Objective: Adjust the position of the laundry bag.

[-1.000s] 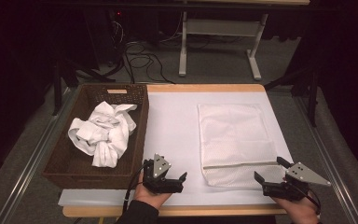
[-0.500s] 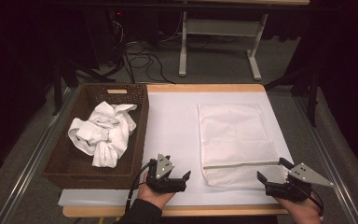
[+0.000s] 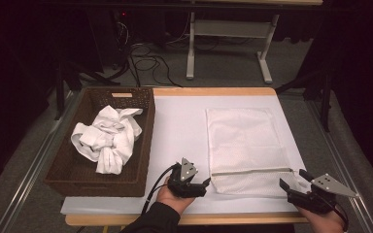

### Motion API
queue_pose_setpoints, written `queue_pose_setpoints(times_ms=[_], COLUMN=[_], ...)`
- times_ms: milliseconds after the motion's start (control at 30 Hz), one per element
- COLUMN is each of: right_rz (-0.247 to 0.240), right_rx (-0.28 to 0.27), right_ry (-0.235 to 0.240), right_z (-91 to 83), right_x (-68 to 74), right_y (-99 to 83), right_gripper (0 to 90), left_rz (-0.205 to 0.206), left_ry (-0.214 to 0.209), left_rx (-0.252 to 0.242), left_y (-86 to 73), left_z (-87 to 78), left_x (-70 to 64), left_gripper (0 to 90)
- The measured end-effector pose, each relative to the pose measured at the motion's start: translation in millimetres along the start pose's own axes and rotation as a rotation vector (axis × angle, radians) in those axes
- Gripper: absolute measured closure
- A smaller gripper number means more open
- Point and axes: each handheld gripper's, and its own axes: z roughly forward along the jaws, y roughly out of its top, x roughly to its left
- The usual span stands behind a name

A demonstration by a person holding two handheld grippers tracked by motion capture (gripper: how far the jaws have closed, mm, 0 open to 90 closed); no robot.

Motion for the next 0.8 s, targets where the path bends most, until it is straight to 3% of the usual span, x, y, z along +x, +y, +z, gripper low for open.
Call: queue_pose_setpoints(times_ms=[67, 233, 433, 533, 733, 800], right_rz=[0.01, 0.04, 0.085, 0.095, 0.09, 0.098], right_rx=[0.009, 0.02, 0.055, 0.075, 0.108, 0.114], right_ry=[-0.007, -0.027, -0.069, -0.073, -0.086, -0.087], right_z=[-2.4, -6.7, -3.5, -0.9, 5.8, 6.7], right_x=[-2.0, -8.8, -21.0, -23.0, -26.2, -26.0], right_y=[-1.0, -4.6, -9.4, -11.6, -17.0, -17.3], right_gripper=[26.4, 35.3, 39.6, 39.7, 40.6, 41.1], left_rz=[-0.007, 0.032, 0.019, 0.038, 0.035, 0.066], left_ry=[-0.024, -0.058, -0.077, -0.067, -0.089, -0.058], left_rx=[0.014, 0.021, 0.058, 0.063, 0.094, 0.125], left_y=[1.2, 3.4, 4.4, 4.8, 5.8, 6.7], left_z=[8.7, 15.5, 25.1, 26.8, 34.9, 38.7], left_x=[-1.6, -8.5, -11.9, -14.1, -16.5, -20.5], left_gripper=[25.2, 29.8, 33.9, 33.5, 37.5, 38.2])
